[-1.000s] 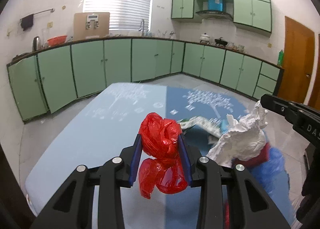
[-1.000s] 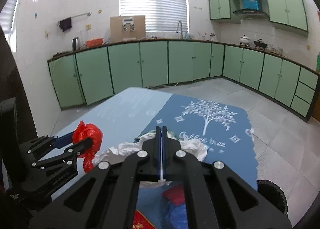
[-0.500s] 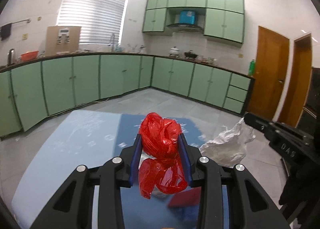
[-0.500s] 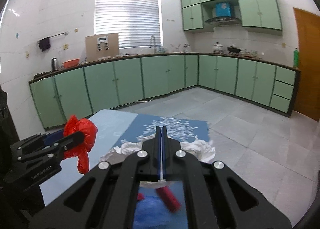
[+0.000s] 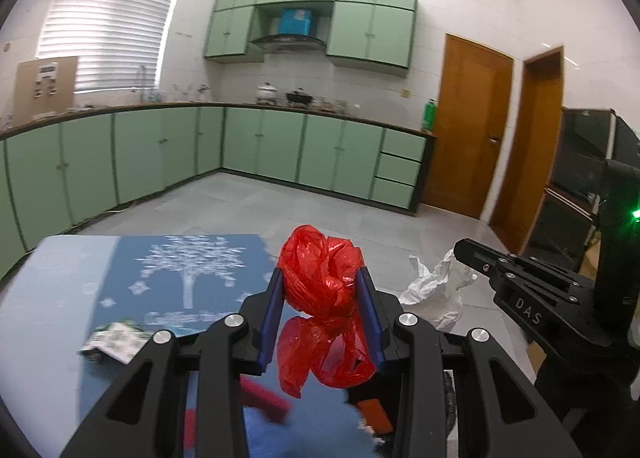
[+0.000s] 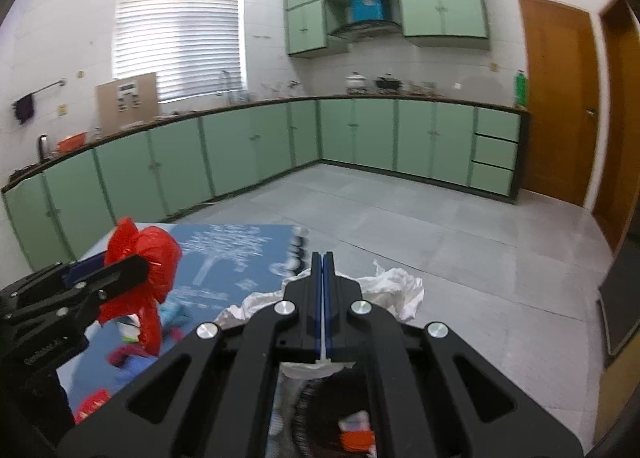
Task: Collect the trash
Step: 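Carry red bag and white tissue over the black bin and open both tools, then move both open tools back over the table toward the red paper cup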
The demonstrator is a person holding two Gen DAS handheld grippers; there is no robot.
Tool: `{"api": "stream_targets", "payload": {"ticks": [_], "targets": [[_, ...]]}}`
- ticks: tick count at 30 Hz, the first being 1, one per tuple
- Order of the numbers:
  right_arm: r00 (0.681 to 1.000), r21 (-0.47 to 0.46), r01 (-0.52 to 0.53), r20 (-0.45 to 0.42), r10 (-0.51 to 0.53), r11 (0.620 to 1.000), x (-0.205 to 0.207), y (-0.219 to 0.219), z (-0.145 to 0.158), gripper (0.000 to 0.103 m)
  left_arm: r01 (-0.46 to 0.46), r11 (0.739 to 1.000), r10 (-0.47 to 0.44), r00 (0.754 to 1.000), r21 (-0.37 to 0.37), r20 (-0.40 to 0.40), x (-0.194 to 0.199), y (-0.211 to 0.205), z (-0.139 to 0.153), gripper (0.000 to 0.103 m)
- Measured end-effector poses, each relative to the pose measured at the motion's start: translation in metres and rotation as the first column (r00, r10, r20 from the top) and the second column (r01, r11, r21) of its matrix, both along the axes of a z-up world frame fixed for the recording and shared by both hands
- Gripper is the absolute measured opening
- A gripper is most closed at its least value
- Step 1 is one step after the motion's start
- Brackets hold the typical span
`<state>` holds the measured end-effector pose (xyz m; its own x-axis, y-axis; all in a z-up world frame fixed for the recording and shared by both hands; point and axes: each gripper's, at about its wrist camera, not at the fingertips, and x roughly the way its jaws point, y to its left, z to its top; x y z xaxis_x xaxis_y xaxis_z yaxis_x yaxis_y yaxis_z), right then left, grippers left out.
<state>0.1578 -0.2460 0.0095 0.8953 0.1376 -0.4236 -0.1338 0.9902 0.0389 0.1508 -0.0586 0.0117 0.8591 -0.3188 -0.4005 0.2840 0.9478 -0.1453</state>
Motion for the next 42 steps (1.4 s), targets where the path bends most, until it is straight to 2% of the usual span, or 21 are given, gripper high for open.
{"api": "stream_targets", "payload": {"ticks": [6, 15, 18, 20, 21, 22, 23, 25, 27, 30, 37, 42], "targets": [[0.995, -0.018, 0.079, -0.054, -0.079, 0.997, 0.010, -0.055, -0.037, 0.000, 0.067, 0.998, -0.066, 0.998, 0.010, -0.022, 0.021, -0.055, -0.025, 0.036], [0.980, -0.021, 0.124, -0.151, -0.126, 0.992, 0.034, -0.098, -0.092, 0.000, 0.147, 0.989, -0.143, 0.983, 0.030, -0.118, 0.050, -0.114, -0.077, 0.036], [0.975, -0.011, 0.129, -0.180, -0.128, 0.992, 0.043, -0.108, -0.107, 0.004, 0.162, 0.986, -0.154, 0.976, 0.039, -0.152, 0.058, -0.134, -0.091, 0.042], [0.970, -0.011, 0.139, -0.200, -0.139, 0.990, 0.051, -0.117, -0.114, 0.005, 0.170, 0.985, -0.161, 0.972, 0.042, -0.172, 0.063, -0.141, -0.099, 0.052], [0.967, -0.010, 0.149, -0.209, -0.148, 0.989, 0.053, -0.120, -0.119, 0.011, 0.173, 0.984, -0.163, 0.970, 0.042, -0.179, 0.065, -0.143, -0.101, 0.055], [0.965, -0.007, 0.155, -0.213, -0.153, 0.988, 0.054, -0.121, -0.120, 0.024, 0.173, 0.984, -0.163, 0.970, 0.043, -0.183, 0.067, -0.144, -0.103, 0.060], [0.964, -0.002, 0.166, -0.212, -0.163, 0.986, 0.053, -0.123, -0.121, 0.032, 0.173, 0.984, -0.162, 0.970, 0.043, -0.183, 0.067, -0.144, -0.104, 0.064], [0.962, -0.008, 0.196, -0.194, -0.193, 0.981, 0.047, -0.125, -0.122, 0.063, 0.168, 0.985, -0.158, 0.972, 0.048, -0.176, 0.066, -0.143, -0.103, 0.072], [0.959, -0.014, 0.228, -0.169, -0.227, 0.974, 0.041, -0.125, -0.120, 0.076, 0.162, 0.986, -0.152, 0.973, 0.044, -0.172, 0.065, -0.142, -0.101, 0.075], [0.955, -0.017, 0.256, -0.151, -0.255, 0.967, 0.035, -0.124, -0.113, 0.089, 0.143, 0.990, -0.137, 0.976, 0.023, -0.167, 0.066, -0.130, -0.094, 0.078], [0.966, 0.004, 0.241, -0.102, -0.239, 0.971, 0.017, -0.108, -0.088, 0.096, 0.075, 0.997, -0.073, 0.991, 0.010, -0.109, 0.045, -0.091, -0.062, 0.084], [0.976, 0.025, 0.206, -0.071, -0.204, 0.978, 0.004, -0.084, -0.073, 0.098, 0.003, 0.999, 0.000, 0.998, 0.038, -0.067, 0.022, -0.053, -0.042, 0.086]]}}
